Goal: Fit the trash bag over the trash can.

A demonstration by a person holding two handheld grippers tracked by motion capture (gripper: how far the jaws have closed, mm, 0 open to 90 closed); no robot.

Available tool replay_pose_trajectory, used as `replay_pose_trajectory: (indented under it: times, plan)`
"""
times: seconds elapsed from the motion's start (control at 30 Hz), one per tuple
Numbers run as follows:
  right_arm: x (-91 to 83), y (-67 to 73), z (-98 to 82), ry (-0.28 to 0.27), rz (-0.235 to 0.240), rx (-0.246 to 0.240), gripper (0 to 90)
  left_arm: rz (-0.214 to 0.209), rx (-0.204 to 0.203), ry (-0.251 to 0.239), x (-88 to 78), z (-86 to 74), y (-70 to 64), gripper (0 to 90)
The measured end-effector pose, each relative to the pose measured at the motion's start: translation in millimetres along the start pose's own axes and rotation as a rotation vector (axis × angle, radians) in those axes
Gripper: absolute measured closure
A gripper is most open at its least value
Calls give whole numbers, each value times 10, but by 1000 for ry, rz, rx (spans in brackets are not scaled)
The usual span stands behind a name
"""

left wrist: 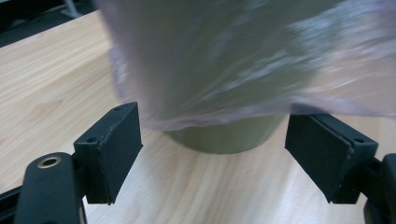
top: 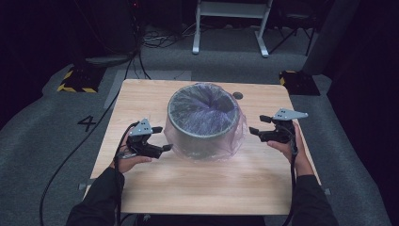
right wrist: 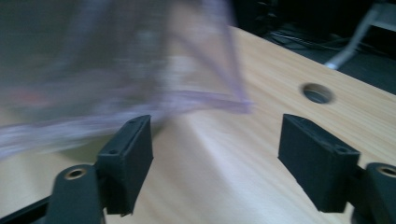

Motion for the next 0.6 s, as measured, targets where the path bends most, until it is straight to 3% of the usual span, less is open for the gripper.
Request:
replay_pose_trajectory:
  times: [0.1,0.17,0.23,0.33,0.47,0.6]
  plan:
    - [-12,272,31,4,61,-78,240,-11,4,14,56,1,-41,216]
    - [-1,431,44,1,99,-111,230,-7,7,25,100,-5,-49,297]
    - [53,557,48,14,106,-132,259,-9,8,36,146,-14,-55,405]
    - [127,629,42,24,98,-146,433,2,29,54,201,-31,-49,558]
    - [260,662,-66,54,123,-151,743,-5,51,68,263,-60,-51,754]
    - [347,658,-192,75,141,-139,870,-17,53,87,319,-123,-36,880]
Point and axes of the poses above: each handheld gripper's, and its own axes: x roughly forward along the jaws, z roughly out of its top, y roughly to its left, the point moved 8 cm from there along x, roughly forward along the jaws, and after that the axes turned 3 degrees about z, right-handed, at the moved point
